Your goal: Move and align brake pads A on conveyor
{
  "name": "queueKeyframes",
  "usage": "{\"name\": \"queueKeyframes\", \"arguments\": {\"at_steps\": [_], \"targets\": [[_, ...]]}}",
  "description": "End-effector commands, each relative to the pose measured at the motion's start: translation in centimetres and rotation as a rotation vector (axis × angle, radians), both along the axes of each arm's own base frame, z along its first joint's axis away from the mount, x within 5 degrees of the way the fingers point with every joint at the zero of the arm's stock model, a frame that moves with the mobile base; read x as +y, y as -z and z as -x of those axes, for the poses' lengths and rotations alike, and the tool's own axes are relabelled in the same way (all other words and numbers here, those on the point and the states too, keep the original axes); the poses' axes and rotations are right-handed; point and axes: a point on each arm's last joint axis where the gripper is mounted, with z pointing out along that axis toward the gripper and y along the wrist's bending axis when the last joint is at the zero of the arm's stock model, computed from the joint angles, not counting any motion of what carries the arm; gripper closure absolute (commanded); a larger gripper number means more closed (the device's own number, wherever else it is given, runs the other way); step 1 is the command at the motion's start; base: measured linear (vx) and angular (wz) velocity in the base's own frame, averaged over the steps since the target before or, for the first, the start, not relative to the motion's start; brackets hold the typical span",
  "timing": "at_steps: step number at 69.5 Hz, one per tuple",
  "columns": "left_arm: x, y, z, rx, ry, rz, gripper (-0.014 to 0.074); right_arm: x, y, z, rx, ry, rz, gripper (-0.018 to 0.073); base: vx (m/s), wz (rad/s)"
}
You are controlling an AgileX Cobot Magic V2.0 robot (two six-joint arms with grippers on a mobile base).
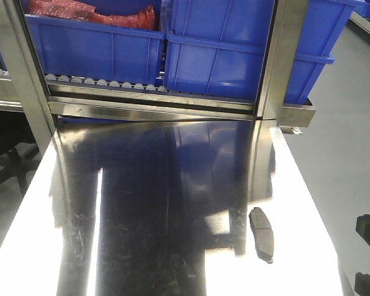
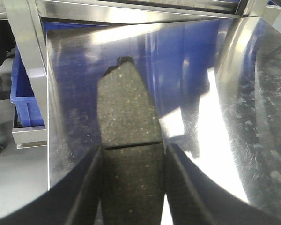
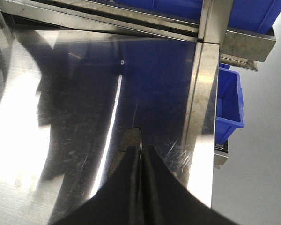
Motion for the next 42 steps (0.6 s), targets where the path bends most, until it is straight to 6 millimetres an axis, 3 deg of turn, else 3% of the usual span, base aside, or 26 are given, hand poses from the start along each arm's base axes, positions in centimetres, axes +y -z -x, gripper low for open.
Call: {"name": "queueKeyframes", "arguments": {"at_steps": [1, 28, 35, 42], "targets": [[-0.2, -1.64, -0.35, -0.108, 0.01, 0.033, 0.0387, -0.13, -1.47, -0.36, -0.09, 0.02, -0.012, 0.0566, 0.0, 0.0], [-0.2, -1.64, -0.35, -0.108, 0.01, 0.033, 0.0387, -0.14, -1.52, -0.38, -0.094, 0.021, -0.013, 0.0549, 0.0, 0.0], [-0.2, -1.64, -0.35, -0.108, 0.01, 0.033, 0.0387, -0.14, -1.54, -0.39, -0.097, 0.021, -0.014, 0.0478, 0.0, 0.0], [-0.2, -1.64, -0.35, -0.108, 0.01, 0.033, 0.0387, -0.14, -1.54, -0.39, -0.097, 0.021, -0.013, 0.0328, 0.0, 0.0]]}}
